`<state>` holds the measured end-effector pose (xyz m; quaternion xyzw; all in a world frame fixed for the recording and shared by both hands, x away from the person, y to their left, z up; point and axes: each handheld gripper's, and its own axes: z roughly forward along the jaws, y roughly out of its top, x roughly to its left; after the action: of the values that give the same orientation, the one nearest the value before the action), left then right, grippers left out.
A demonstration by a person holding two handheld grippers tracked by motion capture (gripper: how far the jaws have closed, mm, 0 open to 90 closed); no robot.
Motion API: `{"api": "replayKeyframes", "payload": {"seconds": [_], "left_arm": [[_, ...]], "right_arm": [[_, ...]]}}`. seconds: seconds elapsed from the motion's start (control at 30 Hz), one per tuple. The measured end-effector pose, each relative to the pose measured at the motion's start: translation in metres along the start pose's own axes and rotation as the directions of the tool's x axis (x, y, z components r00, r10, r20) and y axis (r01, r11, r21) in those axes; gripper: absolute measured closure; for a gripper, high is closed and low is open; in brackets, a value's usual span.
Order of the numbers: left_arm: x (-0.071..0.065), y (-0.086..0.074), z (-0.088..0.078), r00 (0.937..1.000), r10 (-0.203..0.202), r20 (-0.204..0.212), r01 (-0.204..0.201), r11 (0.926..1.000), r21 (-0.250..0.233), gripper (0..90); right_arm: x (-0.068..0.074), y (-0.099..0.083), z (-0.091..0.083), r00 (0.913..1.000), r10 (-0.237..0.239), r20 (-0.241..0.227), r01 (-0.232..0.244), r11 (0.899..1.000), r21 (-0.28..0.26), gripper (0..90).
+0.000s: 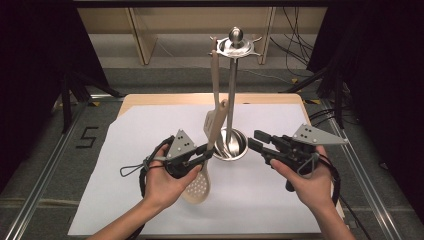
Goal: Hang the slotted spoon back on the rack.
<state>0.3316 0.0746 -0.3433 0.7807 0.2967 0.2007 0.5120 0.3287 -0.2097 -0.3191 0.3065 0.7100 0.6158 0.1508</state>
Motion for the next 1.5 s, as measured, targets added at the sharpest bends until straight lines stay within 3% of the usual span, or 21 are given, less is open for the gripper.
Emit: {"api": "replayKeyframes", "payload": {"seconds": [0.17,0.27,0.3,0.33,0.4,0.5,0.67,0.77,0.93,1.0,1.1,1.17,1.33,1.4,1.47,1.5], "left_arm": [[-0.006,0.008,0.006,1.0000,0.002,0.008,-0.002,1.0000,-0.005,77.3],[-0.008,0.011,0.010,0.9999,0.007,0.013,-0.007,1.0000,-0.003,77.3],[-0.009,0.013,0.012,0.9998,0.009,0.016,-0.009,1.0000,-0.003,77.3],[-0.009,0.014,0.013,0.9998,0.009,0.018,-0.008,1.0000,-0.003,77.3],[-0.012,0.016,0.016,0.9998,0.014,0.017,-0.014,0.9999,-0.002,77.3],[-0.015,0.019,0.019,0.9995,0.026,0.017,-0.026,0.9996,-0.010,77.3],[-0.019,0.020,0.022,0.9993,0.028,0.025,-0.028,0.9996,-0.011,77.2],[-0.020,0.020,0.022,0.9986,0.041,0.032,-0.041,0.9991,-0.012,77.1],[-0.018,0.022,0.022,0.9950,0.077,0.064,-0.077,0.9970,-0.009,76.3],[-0.016,0.024,0.021,0.9896,0.106,0.097,-0.105,0.9944,-0.012,73.4],[-0.010,0.028,0.019,0.9706,0.162,0.178,-0.159,0.9868,-0.031,60.7],[-0.007,0.030,0.017,0.9597,0.165,0.227,-0.159,0.9862,-0.045,56.1],[-0.003,0.032,0.019,0.9161,0.196,0.350,-0.184,0.9807,-0.067,56.4],[-0.002,0.033,0.020,0.9042,0.203,0.376,-0.187,0.9791,-0.079,59.1],[-0.002,0.033,0.022,0.8941,0.206,0.398,-0.185,0.9784,-0.092,62.2],[-0.001,0.033,0.022,0.8909,0.207,0.405,-0.183,0.9783,-0.096,64.0]], "right_arm": [[0.011,0.007,0.016,0.9990,-0.035,-0.028,0.035,0.999,-0.009,62.5],[0.016,0.010,0.023,0.9986,-0.031,-0.042,0.031,1.000,-0.001,61.1],[0.017,0.010,0.027,0.9980,-0.045,-0.044,0.045,0.999,-0.009,60.8],[0.019,0.011,0.029,0.9989,-0.025,-0.040,0.025,1.000,0.009,60.4],[0.018,0.012,0.034,0.9977,-0.064,-0.024,0.064,0.998,-0.001,60.0],[0.020,0.012,0.040,0.9981,-0.053,-0.031,0.053,0.999,0.012,60.4],[0.018,0.013,0.043,0.9979,-0.064,-0.012,0.064,0.998,0.000,71.4],[0.016,0.013,0.040,0.9983,-0.006,-0.058,0.007,1.000,0.008,76.6],[0.014,0.014,0.040,0.9956,-0.056,-0.075,0.056,0.998,-0.004,77.0],[0.013,0.016,0.037,0.9940,-0.050,-0.097,0.052,0.999,0.014,77.1],[0.009,0.017,0.033,0.9891,-0.072,-0.129,0.077,0.996,0.039,77.1],[0.007,0.018,0.031,0.9844,-0.098,-0.146,0.104,0.994,0.036,77.1],[0.005,0.024,0.024,0.9674,-0.125,-0.220,0.139,0.989,0.048,77.1],[0.005,0.025,0.023,0.9573,-0.138,-0.254,0.153,0.987,0.040,77.1],[0.006,0.026,0.021,0.9535,-0.141,-0.267,0.158,0.987,0.043,77.1],[0.006,0.026,0.021,0.9501,-0.122,-0.287,0.142,0.989,0.051,77.1]]}}
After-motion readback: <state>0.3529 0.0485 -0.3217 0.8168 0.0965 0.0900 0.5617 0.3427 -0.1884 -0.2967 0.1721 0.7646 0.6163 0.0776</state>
